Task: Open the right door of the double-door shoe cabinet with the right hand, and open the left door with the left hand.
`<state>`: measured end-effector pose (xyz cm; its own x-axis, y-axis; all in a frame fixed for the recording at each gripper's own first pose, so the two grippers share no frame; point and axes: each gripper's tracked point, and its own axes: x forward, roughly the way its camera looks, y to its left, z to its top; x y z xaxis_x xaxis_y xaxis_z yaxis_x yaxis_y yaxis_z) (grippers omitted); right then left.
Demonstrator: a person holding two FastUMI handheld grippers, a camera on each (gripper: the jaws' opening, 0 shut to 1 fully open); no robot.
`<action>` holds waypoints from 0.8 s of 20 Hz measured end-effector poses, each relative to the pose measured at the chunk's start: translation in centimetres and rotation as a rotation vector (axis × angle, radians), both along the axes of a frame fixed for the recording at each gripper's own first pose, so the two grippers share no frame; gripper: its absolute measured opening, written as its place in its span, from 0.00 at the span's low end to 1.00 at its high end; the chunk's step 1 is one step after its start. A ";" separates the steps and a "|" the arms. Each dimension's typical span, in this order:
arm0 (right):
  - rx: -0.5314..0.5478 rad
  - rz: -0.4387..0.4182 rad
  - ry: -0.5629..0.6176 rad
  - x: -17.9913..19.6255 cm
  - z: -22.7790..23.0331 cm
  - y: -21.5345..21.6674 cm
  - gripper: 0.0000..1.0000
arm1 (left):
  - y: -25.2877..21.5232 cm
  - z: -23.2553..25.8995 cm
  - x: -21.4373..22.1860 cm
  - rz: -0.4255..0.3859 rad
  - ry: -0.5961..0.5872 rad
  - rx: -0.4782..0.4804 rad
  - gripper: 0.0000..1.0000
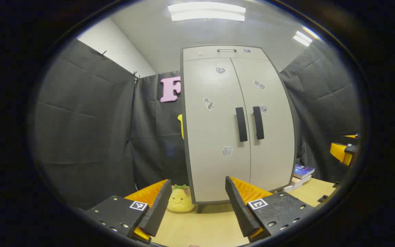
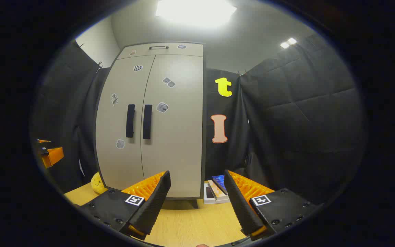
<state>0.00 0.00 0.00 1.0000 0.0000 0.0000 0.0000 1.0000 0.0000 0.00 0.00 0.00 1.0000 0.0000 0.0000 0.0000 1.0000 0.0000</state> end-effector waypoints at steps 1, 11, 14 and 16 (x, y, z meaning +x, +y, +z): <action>0.000 -0.002 -0.002 0.1 0.1 -0.1 0.98 | -0.1 0.0 0.0 -0.001 -0.002 0.001 0.91; -0.005 0.007 -0.005 0.4 0.3 0.3 0.98 | 0.0 -0.4 0.1 0.004 0.006 -0.001 0.91; -0.003 0.011 -0.006 0.6 0.4 0.4 0.98 | 0.0 -0.3 0.1 0.007 0.003 0.004 0.91; -0.007 0.017 -0.011 1.0 0.7 0.6 0.98 | 0.0 -0.3 0.1 0.009 0.002 0.007 0.91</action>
<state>0.98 0.56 0.67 0.9998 0.0174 0.0111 -0.0173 0.9998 -0.0075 0.07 -0.01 -0.25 1.0000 0.0087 -0.0023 -0.0087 0.9999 0.0073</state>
